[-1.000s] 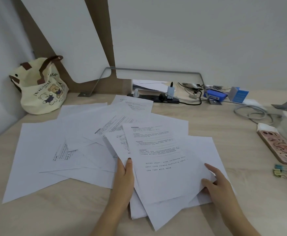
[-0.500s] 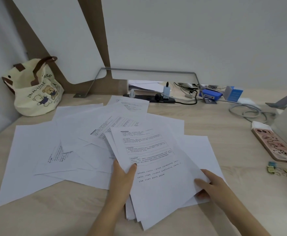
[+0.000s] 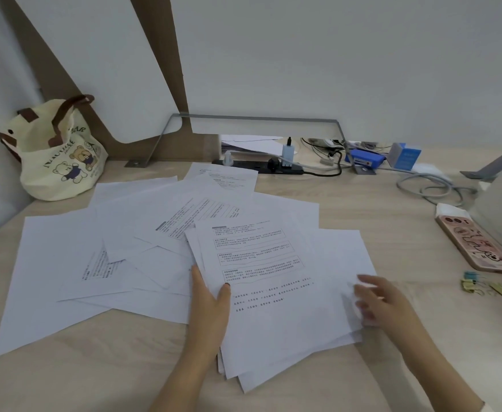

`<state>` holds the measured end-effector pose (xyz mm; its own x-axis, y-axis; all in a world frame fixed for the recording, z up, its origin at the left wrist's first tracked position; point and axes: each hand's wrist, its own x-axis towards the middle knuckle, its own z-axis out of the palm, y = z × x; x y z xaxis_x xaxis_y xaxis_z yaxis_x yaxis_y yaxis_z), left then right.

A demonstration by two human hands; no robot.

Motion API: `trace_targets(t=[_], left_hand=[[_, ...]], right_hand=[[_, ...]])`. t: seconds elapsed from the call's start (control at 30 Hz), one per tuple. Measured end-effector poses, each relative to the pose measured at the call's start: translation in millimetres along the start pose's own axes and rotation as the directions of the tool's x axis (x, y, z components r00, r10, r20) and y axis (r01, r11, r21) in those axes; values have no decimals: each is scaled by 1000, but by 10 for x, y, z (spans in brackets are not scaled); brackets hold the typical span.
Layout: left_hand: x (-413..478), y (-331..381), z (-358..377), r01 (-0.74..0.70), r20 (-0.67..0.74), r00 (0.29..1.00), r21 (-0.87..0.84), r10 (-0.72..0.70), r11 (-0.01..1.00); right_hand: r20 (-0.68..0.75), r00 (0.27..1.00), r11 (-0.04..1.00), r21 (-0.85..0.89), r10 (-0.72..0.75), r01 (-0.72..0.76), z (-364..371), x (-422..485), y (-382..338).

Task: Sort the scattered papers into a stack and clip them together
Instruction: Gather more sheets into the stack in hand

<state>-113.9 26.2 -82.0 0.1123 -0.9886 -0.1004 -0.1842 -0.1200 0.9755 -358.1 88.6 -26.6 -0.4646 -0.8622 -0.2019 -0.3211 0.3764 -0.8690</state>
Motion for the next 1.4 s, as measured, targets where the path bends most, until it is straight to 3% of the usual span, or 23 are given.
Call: trace_targets(t=[0.1,0.27,0.43,0.5,0.67,0.9,1.0,1.23,1.33,1.4], left_hand=[[5,-10,5,-17,7,1000,14,16,1000],[0,5,4,-34,25,999,27,34,999],[-22,42,7,-45,41,998,25,44,999],[-20,40,5,-32,50,998,24,31,999],[-13,21,3,-1,75,997,18,0,1000],[-41,47,-14,-36,53,998,52,33,998],[-59,69,-28,-54,50,997,54,51,997],[-82,115,-74,-27,110,994,7,26,1000],[-95,140,-91,-4,115,993,-37,8,999],[-129,186,-111,27,123,992,-118,-12,993]], right_hand=[[-123,991,999,32,45,-41,-157,102,8],[-46,973,953,216,228,-213,-298,205,40],[-23,969,921,317,245,-225,-323,228,58],[27,972,931,284,233,-231,-285,216,67],[-3,998,988,138,68,-67,-146,174,122],[-261,960,984,112,-105,138,-131,210,190],[-390,906,965,124,-167,231,-250,172,112],[-631,705,846,139,-324,514,-468,-52,-263],[-617,638,779,64,-461,624,-449,-219,-397],[-508,641,736,20,-575,676,-350,-296,-387]])
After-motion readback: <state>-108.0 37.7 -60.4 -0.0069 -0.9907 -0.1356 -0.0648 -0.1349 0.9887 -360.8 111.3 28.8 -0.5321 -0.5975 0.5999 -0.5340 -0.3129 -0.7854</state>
